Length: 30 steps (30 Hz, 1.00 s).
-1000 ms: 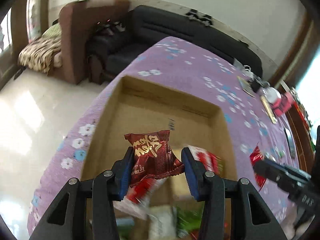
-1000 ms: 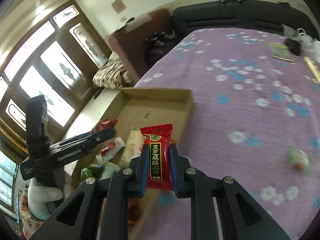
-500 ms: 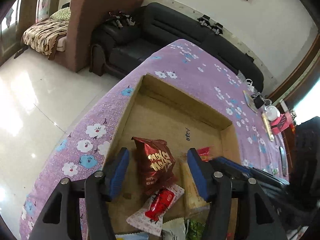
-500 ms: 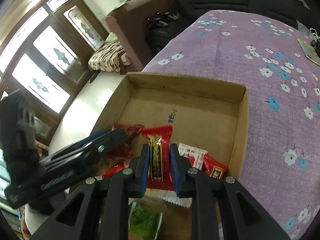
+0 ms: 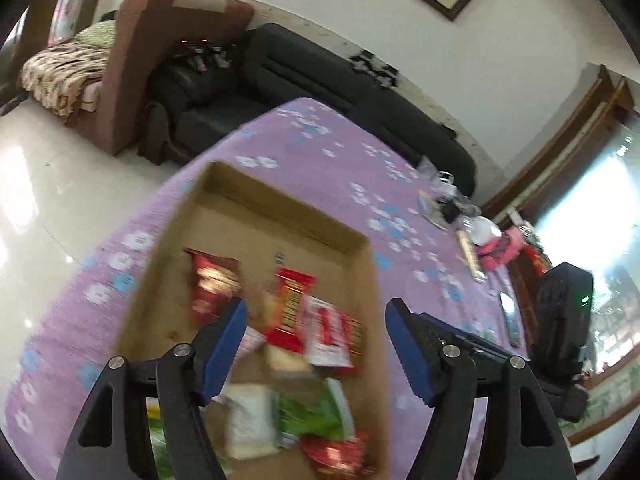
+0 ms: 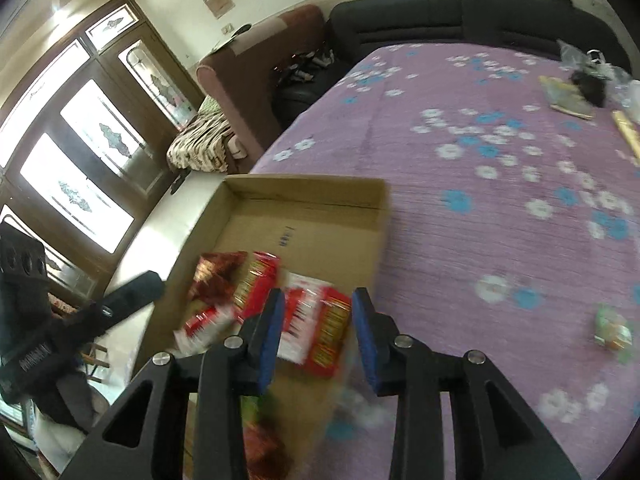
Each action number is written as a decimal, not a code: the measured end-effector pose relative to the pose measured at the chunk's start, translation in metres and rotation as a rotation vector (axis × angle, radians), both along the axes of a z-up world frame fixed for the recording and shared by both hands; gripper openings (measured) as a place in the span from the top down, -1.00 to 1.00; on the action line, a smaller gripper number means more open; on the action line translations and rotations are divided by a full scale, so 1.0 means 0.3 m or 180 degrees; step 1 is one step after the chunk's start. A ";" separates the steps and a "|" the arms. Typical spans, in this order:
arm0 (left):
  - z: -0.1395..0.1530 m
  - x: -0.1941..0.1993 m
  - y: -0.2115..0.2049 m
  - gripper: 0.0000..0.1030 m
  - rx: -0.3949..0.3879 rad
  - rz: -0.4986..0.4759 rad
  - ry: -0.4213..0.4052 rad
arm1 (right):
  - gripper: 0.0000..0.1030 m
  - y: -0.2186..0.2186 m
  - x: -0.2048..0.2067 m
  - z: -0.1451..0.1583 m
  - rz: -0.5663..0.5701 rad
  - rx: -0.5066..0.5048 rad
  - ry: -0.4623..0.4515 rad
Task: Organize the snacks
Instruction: 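Move both tools back toward the last green-wrapped snacks, then grasp the green-wrapped candy with the right tool while the left tool grasps the clear cookie bag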
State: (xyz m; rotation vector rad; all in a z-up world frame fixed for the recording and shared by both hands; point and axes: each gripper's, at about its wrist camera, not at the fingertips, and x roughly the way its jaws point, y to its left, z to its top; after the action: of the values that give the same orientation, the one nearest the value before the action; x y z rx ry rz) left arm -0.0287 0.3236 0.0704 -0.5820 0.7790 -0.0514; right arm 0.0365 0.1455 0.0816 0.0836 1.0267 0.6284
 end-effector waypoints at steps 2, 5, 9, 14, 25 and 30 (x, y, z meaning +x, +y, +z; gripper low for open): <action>0.008 -0.003 -0.063 -0.46 -0.0053 -0.0125 -0.0025 | 0.29 -0.090 -0.021 -0.001 -0.0095 -0.0025 -0.0013; 0.009 0.001 -0.176 -0.47 -0.0103 -0.0352 -0.0010 | 0.27 -0.231 -0.045 -0.018 -0.0247 -0.0047 -0.0007; 0.004 0.012 -0.341 -0.47 -0.0029 -0.0696 0.0059 | 0.28 -0.442 -0.057 -0.026 -0.0534 -0.0124 -0.0082; -0.012 0.030 -0.489 -0.47 0.0048 -0.0978 0.0126 | 0.26 -0.753 -0.006 -0.045 -0.1179 -0.0068 -0.0028; -0.041 0.092 -0.667 -0.46 0.0245 -0.1291 0.0237 | 0.26 -1.091 0.181 -0.164 -0.2113 0.0376 0.0409; -0.059 0.123 -0.732 -0.46 0.0430 -0.1430 0.0244 | 0.25 -1.070 0.258 -0.174 -0.2186 0.0291 0.0390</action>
State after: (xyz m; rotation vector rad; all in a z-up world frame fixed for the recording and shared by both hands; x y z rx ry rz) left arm 0.0081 0.1039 0.0527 -0.2737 0.9687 -0.3884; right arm 0.1140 -0.1756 0.0294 0.5362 1.0061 0.0416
